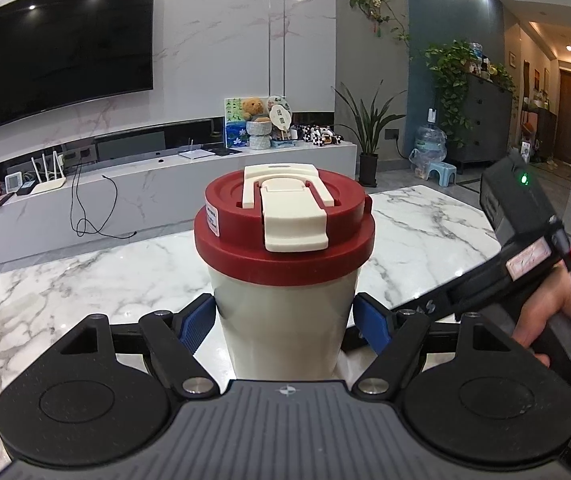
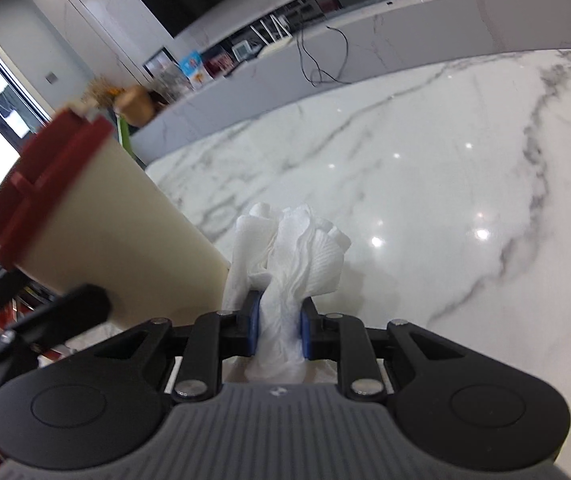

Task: Clean container
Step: 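Hold the tumbler with the left gripper while right gripper sweeps the towel along its body, then rotate the tumbler with the left gripper while right gripper keeps wiping its side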

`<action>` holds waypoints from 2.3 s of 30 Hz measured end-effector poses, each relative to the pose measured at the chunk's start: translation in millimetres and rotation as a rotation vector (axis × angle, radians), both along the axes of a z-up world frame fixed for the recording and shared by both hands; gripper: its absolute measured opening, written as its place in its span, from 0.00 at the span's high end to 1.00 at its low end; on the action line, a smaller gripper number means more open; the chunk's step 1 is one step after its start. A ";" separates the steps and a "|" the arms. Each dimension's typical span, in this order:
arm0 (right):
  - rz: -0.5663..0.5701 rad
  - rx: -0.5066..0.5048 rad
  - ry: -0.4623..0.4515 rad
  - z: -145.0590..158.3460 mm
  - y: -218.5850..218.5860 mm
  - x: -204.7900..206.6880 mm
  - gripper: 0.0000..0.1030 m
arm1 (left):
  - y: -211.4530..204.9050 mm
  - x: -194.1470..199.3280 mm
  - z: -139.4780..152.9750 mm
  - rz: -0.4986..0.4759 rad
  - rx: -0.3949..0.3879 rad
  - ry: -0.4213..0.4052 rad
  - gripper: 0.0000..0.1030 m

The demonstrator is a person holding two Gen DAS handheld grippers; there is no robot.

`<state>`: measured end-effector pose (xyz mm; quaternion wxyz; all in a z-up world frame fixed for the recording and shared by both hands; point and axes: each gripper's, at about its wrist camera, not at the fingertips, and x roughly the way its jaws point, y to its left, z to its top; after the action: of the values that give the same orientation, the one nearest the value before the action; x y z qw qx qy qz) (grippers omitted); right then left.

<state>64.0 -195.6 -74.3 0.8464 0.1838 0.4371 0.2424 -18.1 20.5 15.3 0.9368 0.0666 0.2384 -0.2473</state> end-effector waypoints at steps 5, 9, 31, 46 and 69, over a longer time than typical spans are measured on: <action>0.010 -0.050 0.026 -11.1 5.3 0.0 0.78 | -4.6 -1.8 1.0 0.031 0.004 -0.003 0.26; 0.013 -0.059 0.043 -17.1 6.5 1.8 0.78 | -8.2 -3.9 1.5 0.074 -0.001 -0.001 0.26; 0.013 -0.064 0.053 -14.9 8.6 5.6 0.78 | -55.0 -34.3 4.4 0.397 -0.016 -0.183 0.27; -0.023 0.072 -0.061 20.7 -16.8 8.3 0.78 | -6.2 -9.4 6.1 0.109 -0.035 -0.126 0.27; -0.006 0.194 -0.101 33.5 -24.1 -0.6 0.78 | 3.2 -4.1 4.6 0.044 -0.033 -0.107 0.27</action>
<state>63.5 -219.7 -40.8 0.8464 0.2536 0.3679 0.2897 -22.2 23.7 19.9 0.9543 0.0589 0.1854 -0.2268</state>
